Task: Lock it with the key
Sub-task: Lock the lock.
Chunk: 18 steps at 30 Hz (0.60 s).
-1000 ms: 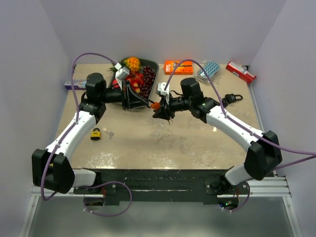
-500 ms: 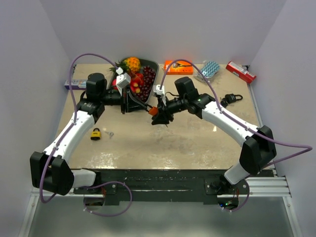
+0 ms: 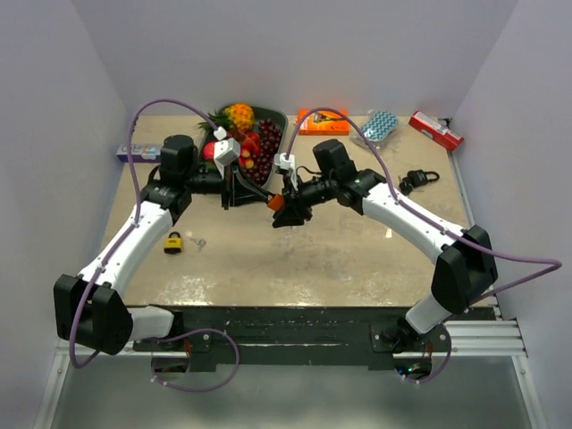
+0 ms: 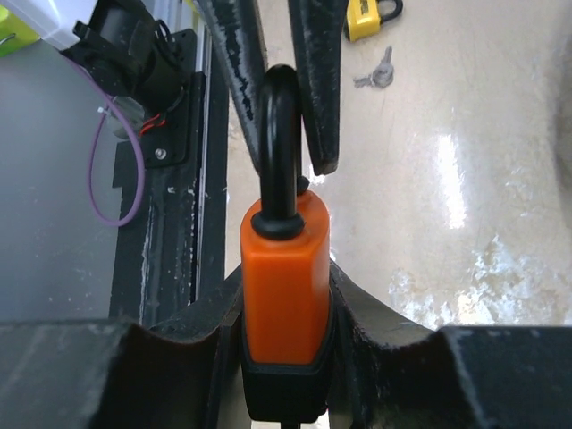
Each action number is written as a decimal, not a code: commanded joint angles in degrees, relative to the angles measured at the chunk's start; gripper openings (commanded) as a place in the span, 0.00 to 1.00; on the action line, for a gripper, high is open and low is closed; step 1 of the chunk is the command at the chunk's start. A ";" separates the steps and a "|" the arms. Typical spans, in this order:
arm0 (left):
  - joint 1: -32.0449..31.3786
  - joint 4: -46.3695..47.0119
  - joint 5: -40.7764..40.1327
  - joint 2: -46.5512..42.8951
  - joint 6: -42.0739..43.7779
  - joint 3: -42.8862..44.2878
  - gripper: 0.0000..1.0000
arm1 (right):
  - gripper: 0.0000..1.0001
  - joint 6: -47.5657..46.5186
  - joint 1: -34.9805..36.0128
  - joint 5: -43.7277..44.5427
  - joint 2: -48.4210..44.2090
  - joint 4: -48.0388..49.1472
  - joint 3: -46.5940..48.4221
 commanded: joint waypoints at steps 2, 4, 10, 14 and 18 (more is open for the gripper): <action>-8.02 -3.99 0.73 3.02 -0.43 -7.32 0.00 | 0.00 0.47 4.01 -3.95 0.97 20.04 10.44; -9.34 -0.50 0.64 2.49 -4.36 -8.99 0.00 | 0.00 0.29 4.98 -4.04 1.59 20.74 11.15; -9.43 6.12 1.78 0.91 -11.77 -14.98 0.00 | 0.00 2.66 5.50 -3.34 2.03 26.46 11.51; -7.95 3.14 1.00 0.99 -9.67 -12.88 0.00 | 0.00 2.85 5.42 -3.95 1.94 24.63 11.60; -1.20 0.94 0.20 1.35 -6.16 -7.87 0.00 | 0.00 -2.14 5.24 -2.64 0.10 16.37 8.88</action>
